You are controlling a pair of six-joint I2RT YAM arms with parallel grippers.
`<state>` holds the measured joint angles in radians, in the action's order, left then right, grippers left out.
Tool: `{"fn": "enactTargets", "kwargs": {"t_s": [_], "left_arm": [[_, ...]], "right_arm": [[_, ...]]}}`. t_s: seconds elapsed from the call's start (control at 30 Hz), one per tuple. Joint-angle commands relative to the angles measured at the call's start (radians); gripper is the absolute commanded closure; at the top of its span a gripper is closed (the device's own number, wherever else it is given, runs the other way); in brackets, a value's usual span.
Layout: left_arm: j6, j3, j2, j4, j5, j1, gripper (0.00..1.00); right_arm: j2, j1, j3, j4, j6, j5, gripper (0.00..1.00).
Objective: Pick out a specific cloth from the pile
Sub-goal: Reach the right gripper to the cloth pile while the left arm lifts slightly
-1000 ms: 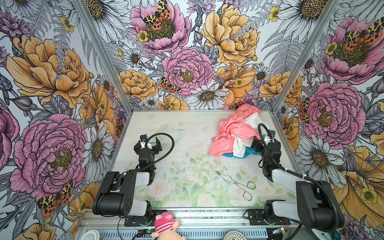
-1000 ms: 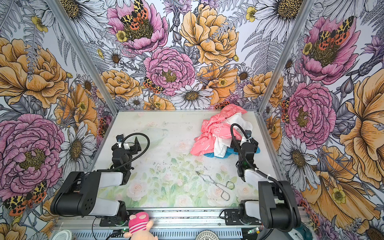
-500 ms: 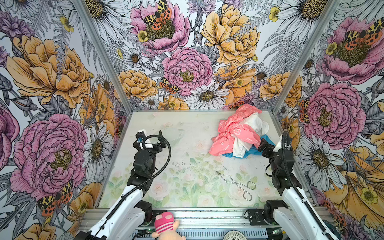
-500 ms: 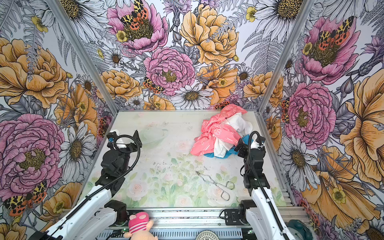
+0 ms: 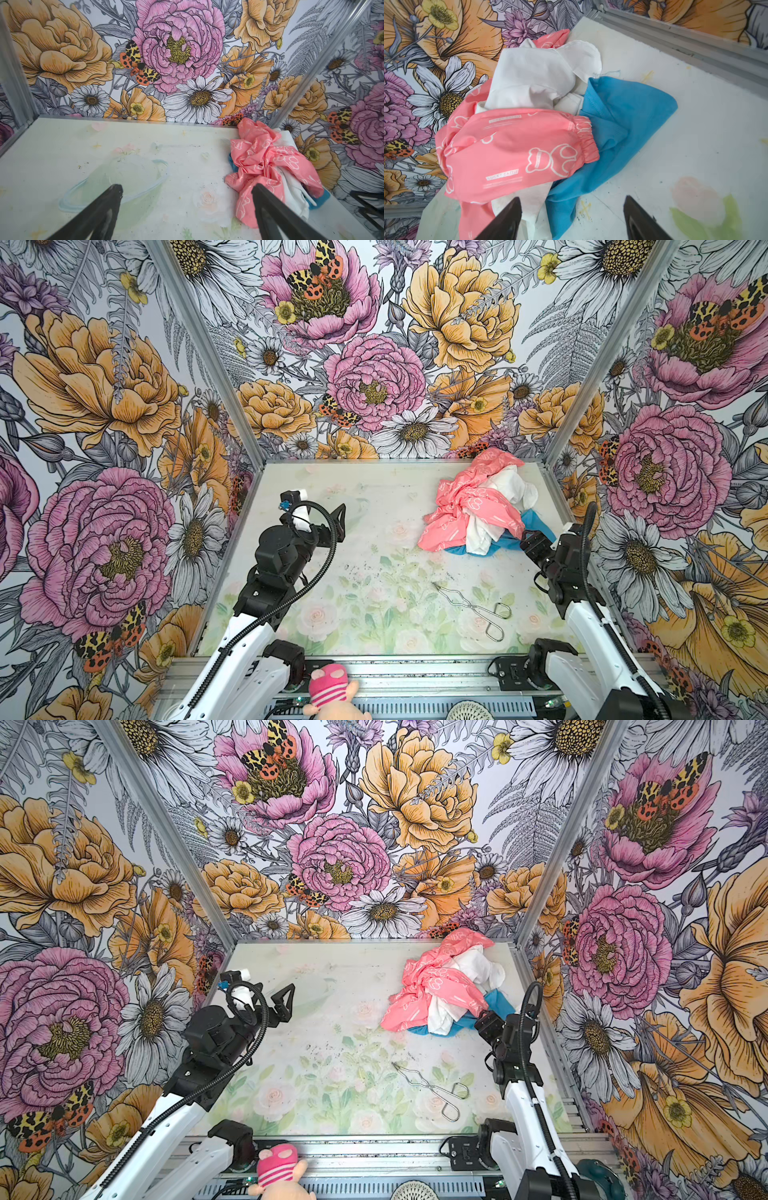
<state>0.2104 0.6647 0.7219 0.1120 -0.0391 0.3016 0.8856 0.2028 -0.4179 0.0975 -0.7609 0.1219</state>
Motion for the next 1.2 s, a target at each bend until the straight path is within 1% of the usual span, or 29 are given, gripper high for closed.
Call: {"fn": "enactTargets", "kwargs": {"t_s": [0.0,0.07,0.17,0.27,0.4,0.5,0.67,0.87,1.17], "left_arm": [[-0.016,0.025,0.024,0.118,-0.184,0.013,0.01],[-0.040,0.028,0.031,0.129,-0.225,0.020,0.01],[-0.080,0.019,0.032,0.132,-0.249,0.034,0.01],[-0.109,0.007,0.026,0.131,-0.247,0.047,0.02],[-0.104,-0.015,-0.009,0.132,-0.232,0.048,0.01],[-0.106,-0.029,-0.041,0.133,-0.208,0.049,0.01],[-0.100,-0.042,-0.062,0.133,-0.198,0.050,0.02],[-0.100,-0.042,-0.065,0.145,-0.189,0.050,0.01],[-0.104,-0.045,-0.072,0.152,-0.174,0.061,0.01]], "right_arm": [[0.048,0.007,-0.020,0.006,-0.054,0.084,0.27],[0.080,0.002,-0.018,-0.006,-0.080,0.109,0.31],[0.112,-0.017,-0.007,-0.025,-0.108,0.112,0.37],[0.133,-0.029,0.025,-0.094,-0.158,0.133,0.42],[0.185,-0.063,0.053,-0.174,-0.225,0.126,0.47],[0.246,-0.100,0.049,-0.204,-0.242,0.115,0.48],[0.337,-0.124,0.057,-0.305,-0.287,0.134,0.51],[0.419,-0.130,0.056,-0.370,-0.309,0.128,0.53],[0.500,-0.130,0.054,-0.467,-0.348,0.137,0.54]]}}
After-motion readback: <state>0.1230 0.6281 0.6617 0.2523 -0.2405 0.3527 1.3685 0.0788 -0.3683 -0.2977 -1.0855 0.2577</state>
